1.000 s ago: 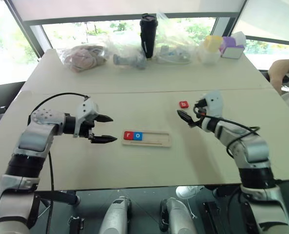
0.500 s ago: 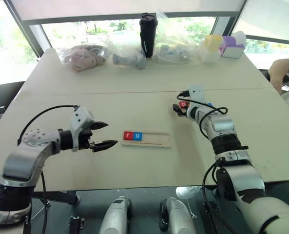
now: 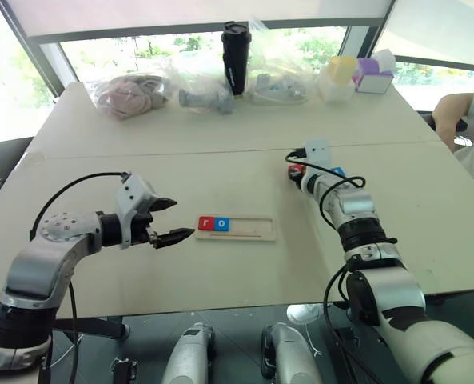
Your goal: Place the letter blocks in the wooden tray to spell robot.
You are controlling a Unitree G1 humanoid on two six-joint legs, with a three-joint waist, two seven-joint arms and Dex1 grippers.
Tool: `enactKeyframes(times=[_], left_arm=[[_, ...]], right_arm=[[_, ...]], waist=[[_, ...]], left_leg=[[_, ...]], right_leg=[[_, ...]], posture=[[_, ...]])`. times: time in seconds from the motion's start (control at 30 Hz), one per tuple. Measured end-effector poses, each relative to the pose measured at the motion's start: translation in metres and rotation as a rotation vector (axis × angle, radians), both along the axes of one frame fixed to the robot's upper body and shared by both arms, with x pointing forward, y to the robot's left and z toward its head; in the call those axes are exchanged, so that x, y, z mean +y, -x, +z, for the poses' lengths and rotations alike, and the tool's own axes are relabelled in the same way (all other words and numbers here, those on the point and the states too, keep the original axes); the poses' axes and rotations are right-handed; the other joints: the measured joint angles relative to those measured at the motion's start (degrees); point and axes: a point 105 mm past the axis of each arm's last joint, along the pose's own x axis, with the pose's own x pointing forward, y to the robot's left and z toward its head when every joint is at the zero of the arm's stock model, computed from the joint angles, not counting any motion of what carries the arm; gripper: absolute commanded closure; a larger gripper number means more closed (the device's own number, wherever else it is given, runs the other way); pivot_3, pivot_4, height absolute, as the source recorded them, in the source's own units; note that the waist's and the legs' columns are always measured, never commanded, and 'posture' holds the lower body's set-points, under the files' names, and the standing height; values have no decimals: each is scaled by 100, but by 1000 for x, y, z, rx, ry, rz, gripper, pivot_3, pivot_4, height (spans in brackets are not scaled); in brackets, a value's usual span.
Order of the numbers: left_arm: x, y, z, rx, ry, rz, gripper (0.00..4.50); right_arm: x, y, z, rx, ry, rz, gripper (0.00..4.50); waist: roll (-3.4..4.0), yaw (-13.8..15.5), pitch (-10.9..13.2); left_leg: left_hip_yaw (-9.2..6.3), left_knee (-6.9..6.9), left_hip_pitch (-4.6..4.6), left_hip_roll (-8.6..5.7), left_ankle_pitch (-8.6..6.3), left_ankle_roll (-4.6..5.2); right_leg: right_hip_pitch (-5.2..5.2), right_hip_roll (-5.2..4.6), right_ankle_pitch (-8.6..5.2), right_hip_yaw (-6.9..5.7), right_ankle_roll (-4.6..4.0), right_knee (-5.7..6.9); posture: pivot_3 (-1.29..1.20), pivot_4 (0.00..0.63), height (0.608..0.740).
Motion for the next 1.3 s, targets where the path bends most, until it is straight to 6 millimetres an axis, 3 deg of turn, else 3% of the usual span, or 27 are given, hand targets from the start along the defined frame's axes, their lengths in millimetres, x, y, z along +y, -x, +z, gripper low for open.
enactKeyframes(times=[0.13, 0.23, 0.3, 0.37, 0.5, 0.7, 0.97, 1.17, 1.3], left_arm=[[-9, 2, -7, 23, -1, -36, 0], [-9, 3, -13, 49, -12, -47, 0], [-9, 3, -14, 54, -12, -54, 0], [-9, 1, -13, 49, -11, -59, 0], [-13, -5, -8, 42, -9, -79, 0], [-20, -6, -7, 60, -17, -148, 0], [-21, 1, -12, 104, -63, -213, 0], [-19, 1, -15, 102, -65, -190, 0], [-15, 4, -22, 123, -74, -173, 0]], right_arm=[[-10, 12, 10, -59, 104, 23, 3307], [-29, 52, 36, -154, 205, 81, 3307], [-28, 83, 42, -149, 171, 95, 3307], [-20, 112, 36, -93, 115, 104, 3307], [-9, 144, 23, 14, -6, -2, 3307], [-7, 163, 4, 126, -35, -126, 3307], [6, 170, -10, 186, -30, -132, 3307], [20, 165, -14, 212, 4, -98, 313], [13, 164, -11, 203, 17, -93, 145]], waist=[[1, 51, 0], [3, 143, 1], [0, 161, 0], [0, 149, 0], [1, 155, -1], [4, 161, -2], [4, 137, -2], [4, 131, -2], [4, 148, -2]], left_leg=[[-4, -4, -7, 0, 0, 0], [-8, -8, -14, -1, -2, 1], [-12, -10, -12, 3, -2, 1], [-14, -8, -5, 9, -3, 0], [-18, -1, -1, 43, -1, -5], [0, 0, -12, 54, 1, -9], [20, -14, -17, 55, 2, -8], [19, -9, -16, 60, 1, -8], [20, -11, -20, 60, 1, -8]], right_leg=[[-3, -1, -1, 1, 1, -3], [-12, -7, -8, 9, 11, -8], [-12, -5, -8, 8, 11, -6], [-11, 4, -14, 8, 19, -5], [-14, 22, -7, 6, -33, -6], [-29, 23, -2, 7, -43, -11], [-42, 24, -7, 14, -24, -10], [-42, 24, -7, 14, -35, -11], [-45, 24, -7, 14, -33, -13]], posture=[[0, 150, 740], [0, 150, 740], [0, 150, 740], [0, 150, 740], [0, 150, 740], [0, 150, 740], [0, 150, 740], [0, 150, 740], [0, 150, 740]])
